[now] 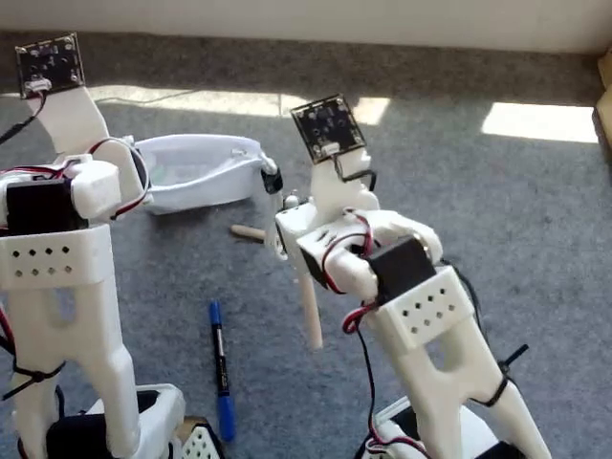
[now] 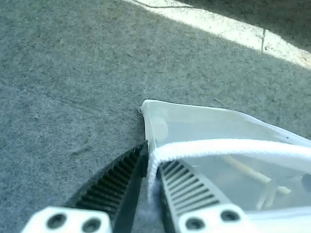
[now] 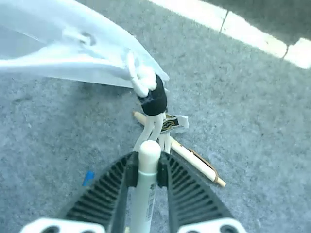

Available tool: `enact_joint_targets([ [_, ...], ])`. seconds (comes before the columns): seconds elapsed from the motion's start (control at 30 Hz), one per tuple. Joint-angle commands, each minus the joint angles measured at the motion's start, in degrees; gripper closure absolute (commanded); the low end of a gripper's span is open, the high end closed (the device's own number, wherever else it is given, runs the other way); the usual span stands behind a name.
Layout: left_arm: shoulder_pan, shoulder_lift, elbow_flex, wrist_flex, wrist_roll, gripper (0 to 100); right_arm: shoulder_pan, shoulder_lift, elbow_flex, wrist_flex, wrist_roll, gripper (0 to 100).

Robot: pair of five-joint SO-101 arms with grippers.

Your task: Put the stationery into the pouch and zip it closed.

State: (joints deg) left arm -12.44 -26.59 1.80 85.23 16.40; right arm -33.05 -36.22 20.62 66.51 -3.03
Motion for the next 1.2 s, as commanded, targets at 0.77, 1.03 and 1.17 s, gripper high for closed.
enact_joint_targets([
  [0.77,0.9,-1.5,-3.5,-1.0,0.5,99,-14.3,-11.0,-10.0,-28.3,-0.2,99.4],
  [1.03,0.9,-1.5,-3.5,-1.0,0.5,99,-14.2,-10.9,-10.0,-41.9,-0.1,99.4],
  [1.17,0.9,-1.5,-3.5,-1.0,0.5,99,-14.2,-10.9,-8.3,-49.8,5.4,99.4],
])
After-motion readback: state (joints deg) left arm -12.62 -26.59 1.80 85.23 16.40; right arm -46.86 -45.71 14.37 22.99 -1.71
